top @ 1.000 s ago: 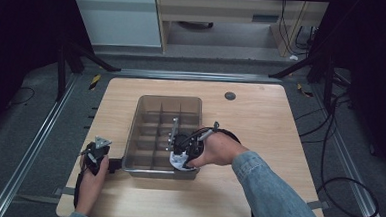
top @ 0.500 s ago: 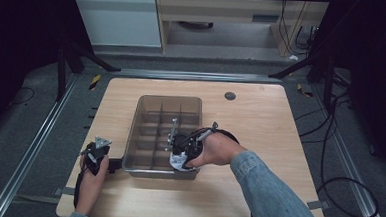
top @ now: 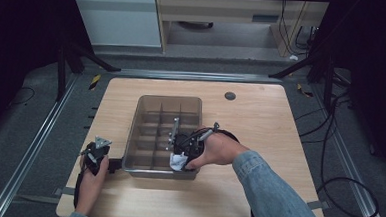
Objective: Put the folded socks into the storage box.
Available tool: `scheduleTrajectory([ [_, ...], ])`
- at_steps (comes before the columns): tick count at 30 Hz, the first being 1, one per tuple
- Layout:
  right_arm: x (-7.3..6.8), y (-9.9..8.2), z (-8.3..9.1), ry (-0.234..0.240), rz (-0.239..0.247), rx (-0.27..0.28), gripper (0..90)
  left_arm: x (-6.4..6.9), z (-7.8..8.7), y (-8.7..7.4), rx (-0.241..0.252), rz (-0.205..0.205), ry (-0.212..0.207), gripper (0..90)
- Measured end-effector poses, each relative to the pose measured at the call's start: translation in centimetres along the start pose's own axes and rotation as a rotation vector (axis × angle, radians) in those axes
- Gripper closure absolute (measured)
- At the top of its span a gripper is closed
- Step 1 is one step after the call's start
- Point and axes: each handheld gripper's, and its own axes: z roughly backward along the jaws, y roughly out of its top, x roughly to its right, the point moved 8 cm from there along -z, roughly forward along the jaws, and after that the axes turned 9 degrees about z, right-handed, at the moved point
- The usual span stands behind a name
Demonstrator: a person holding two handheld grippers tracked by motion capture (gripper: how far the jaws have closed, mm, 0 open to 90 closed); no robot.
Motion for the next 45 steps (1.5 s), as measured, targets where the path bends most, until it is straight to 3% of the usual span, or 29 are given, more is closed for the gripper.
scheduleTrajectory([
  [14,0.0,-0.4,1.2,-0.030,-0.019,0.048,29.8,0.0,0.0,0.0,-0.001,-0.002,-0.003,0.0],
  [21,0.1,-1.5,2.3,-0.041,-0.038,0.063,31.2,0.0,0.0,0.0,-0.001,-0.003,-0.003,0.0],
  [25,0.3,-2.1,3.0,-0.053,-0.042,0.064,37.2,0.0,0.0,0.0,0.000,-0.002,-0.002,0.0],
  [31,1.1,-2.8,4.7,-0.086,-0.050,0.055,54.3,0.0,0.0,0.0,-0.001,-0.002,-0.002,0.0],
  [39,1.9,-2.2,6.2,-0.115,-0.042,0.067,78.9,0.0,0.0,0.0,-0.001,-0.002,-0.002,0.0],
  [45,2.6,-1.5,6.4,-0.134,-0.044,0.078,89.8,0.0,0.0,0.0,-0.001,-0.002,-0.002,0.0],
])
